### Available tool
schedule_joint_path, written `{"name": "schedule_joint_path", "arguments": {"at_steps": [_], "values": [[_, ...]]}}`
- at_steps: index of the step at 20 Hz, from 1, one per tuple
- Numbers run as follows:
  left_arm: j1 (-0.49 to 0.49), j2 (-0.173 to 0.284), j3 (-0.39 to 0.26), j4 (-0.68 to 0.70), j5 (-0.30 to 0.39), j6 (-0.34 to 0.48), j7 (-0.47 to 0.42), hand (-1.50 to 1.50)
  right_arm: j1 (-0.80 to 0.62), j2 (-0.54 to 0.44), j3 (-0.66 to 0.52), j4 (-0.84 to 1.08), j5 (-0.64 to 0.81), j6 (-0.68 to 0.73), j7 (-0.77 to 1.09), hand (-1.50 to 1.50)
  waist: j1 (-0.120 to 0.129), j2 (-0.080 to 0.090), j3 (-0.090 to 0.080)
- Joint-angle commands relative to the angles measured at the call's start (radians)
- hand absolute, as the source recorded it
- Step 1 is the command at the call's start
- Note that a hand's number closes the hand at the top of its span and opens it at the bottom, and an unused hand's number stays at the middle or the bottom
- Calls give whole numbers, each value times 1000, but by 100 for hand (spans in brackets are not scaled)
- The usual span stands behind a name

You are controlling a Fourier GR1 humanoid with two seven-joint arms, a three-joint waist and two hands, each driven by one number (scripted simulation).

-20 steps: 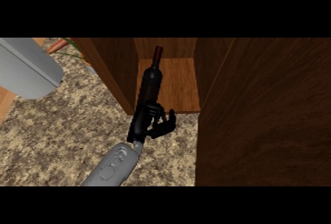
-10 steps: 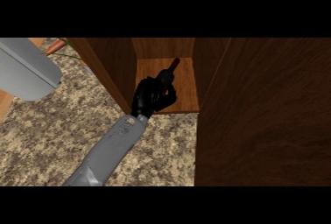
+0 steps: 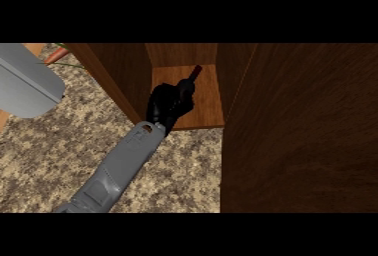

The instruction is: Pick up the wine, place it into the cabinet and close the cabinet

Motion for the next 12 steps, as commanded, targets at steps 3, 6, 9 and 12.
{"name": "schedule_joint_path", "arguments": {"at_steps": [3, 6, 9, 12], "values": [[-22, 0, 64, 123, 55, 16, -105, 150, -1, -9, -19, -104, -124, -10, 58, -150, -9, 10, -2], [-54, 0, 80, 130, 90, 22, -129, 150, 5, 5, 8, -89, -94, -12, 53, -150, -6, 7, -1], [-78, 0, 93, 176, 92, 23, -155, 150, 32, 16, 21, -109, -97, -15, 52, -150, -14, 8, -1], [-117, 0, 148, 207, 123, 19, -172, 150, 24, -10, -19, -89, -110, -1, 48, -150, -19, 12, -1]]}}
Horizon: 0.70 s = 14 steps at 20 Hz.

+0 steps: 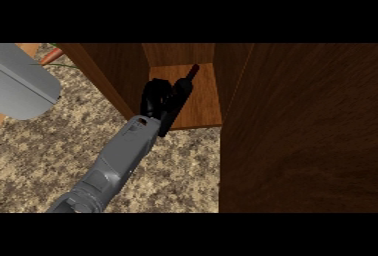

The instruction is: Pick up the wine, place it into the cabinet and close the cabinet

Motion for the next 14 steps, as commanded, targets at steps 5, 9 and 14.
{"name": "schedule_joint_path", "arguments": {"at_steps": [5, 9, 14], "values": [[-90, 0, 20, 79, 1, 73, -65, 150, -6, -22, -27, -58, -107, 7, 35, -150, -5, 4, 1], [-133, 0, -38, 140, -66, 111, -64, 150, 18, -19, -1, -77, -100, 16, 42, -150, -16, 3, 1], [-170, 0, -101, 169, -119, 126, -23, 150, 27, -37, -47, -64, -144, 44, 8, -150, -33, 3, 2]]}}
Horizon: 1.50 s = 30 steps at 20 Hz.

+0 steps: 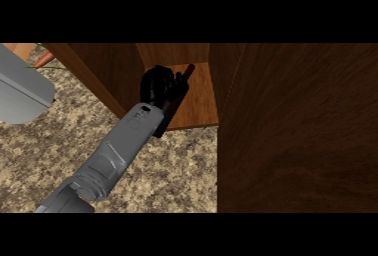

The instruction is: Pick up the wine, place it into the cabinet and close the cabinet

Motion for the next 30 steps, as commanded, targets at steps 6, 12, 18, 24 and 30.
{"name": "schedule_joint_path", "arguments": {"at_steps": [6, 12, 18, 24, 30], "values": [[-39, 0, -43, -19, -21, 46, 84, 150, 39, -12, 3, -92, -112, 22, 18, -150, -26, 1, 0], [-68, 0, -78, -5, -27, 42, 184, 150, -33, 4, 16, -8, -71, 18, -6, -150, -28, 9, 0], [-92, 0, -146, 47, -80, 127, 308, 150, -15, -30, -24, -18, -122, 44, -1, -150, -47, 10, 2], [-82, 0, -183, 43, -112, 163, 345, -150, -6, -25, 9, -79, -116, 23, 35, -150, -44, 8, 0], [-76, 0, -218, 94, -154, 139, 382, -150, -1, -34, -31, -31, -122, 35, -1, -150, -27, 9, 1]]}}
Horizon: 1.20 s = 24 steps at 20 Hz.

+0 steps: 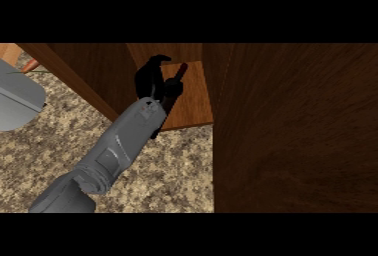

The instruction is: Pick up the wine, place it into the cabinet and close the cabinet

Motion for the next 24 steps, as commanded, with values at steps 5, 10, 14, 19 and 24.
{"name": "schedule_joint_path", "arguments": {"at_steps": [5, 10, 14, 19, 24], "values": [[-2, 0, -21, 0, -26, -10, 57, -150, 8, -20, -23, -81, -80, -24, 49, -150, 18, -2, -1], [83, 0, 23, -120, 21, 34, -27, -150, 26, -15, 5, -76, -75, -10, 40, -150, 11, -1, -3], [53, 0, 85, -159, 70, -9, -112, -150, 19, -9, -7, -52, -70, -25, 34, -150, 47, -6, -2], [111, 0, 135, -236, 118, 9, -244, -150, 47, 2, 21, -79, -48, -36, 35, -150, 65, -16, -2], [143, 0, 188, -320, 190, 29, -337, -150, 50, -12, 27, -141, -66, -64, 75, -150, 65, -18, -3]]}}
